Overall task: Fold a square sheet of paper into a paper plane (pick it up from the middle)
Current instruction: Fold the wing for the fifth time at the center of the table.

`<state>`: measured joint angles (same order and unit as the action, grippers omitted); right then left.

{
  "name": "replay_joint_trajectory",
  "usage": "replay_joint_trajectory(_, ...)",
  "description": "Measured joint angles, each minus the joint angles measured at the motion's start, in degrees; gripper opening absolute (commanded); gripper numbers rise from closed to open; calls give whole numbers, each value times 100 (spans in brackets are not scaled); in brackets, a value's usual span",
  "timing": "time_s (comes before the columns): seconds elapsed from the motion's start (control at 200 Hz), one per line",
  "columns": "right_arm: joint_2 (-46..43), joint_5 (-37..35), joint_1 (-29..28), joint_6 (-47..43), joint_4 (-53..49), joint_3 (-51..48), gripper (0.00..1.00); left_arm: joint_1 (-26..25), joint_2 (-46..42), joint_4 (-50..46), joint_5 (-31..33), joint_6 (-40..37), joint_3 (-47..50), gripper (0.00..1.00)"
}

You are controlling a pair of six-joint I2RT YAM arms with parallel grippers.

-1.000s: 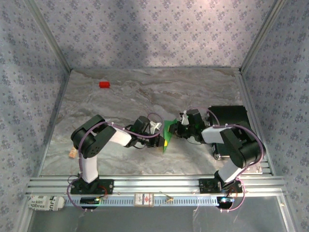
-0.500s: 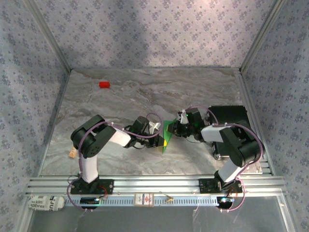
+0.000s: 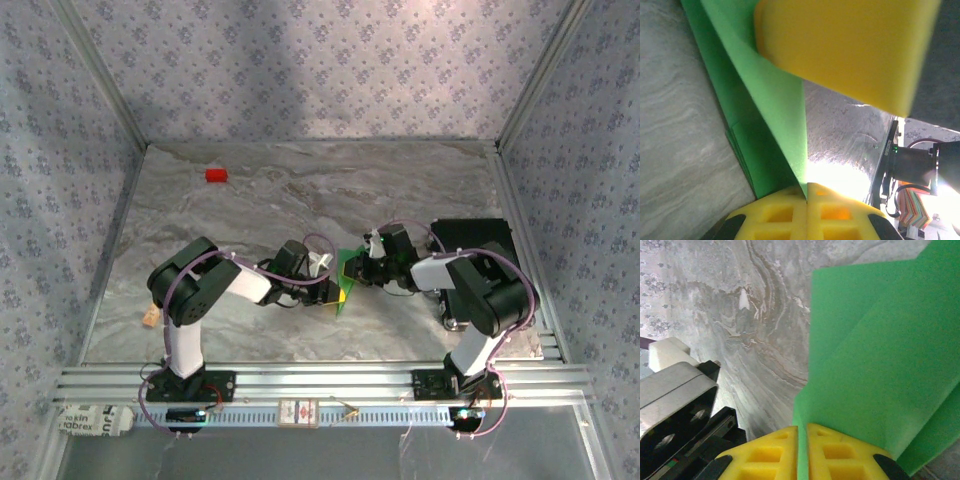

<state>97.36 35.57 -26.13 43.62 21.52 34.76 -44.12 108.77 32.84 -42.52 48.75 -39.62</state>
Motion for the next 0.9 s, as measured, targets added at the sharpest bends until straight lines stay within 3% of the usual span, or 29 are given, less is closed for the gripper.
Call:
replay_joint_trajectory(0.31,94,-20,0,2,39,0,13,15,11,-9,-37,0,-4,0)
replay_joint_trajectory(0.61,122,-39,0,-50,-70,39,12,22,-28,-184,-94,-4,-76,10)
replay_joint_trajectory(0.76,122,-63,-17,-66,-168,76,12,20,-186,-603,-35,-22,-81,0)
replay_joint_trajectory(0.899,122,-98,-55,-85,-249,111,12,11,-238,-837,-15,-83,-114,0)
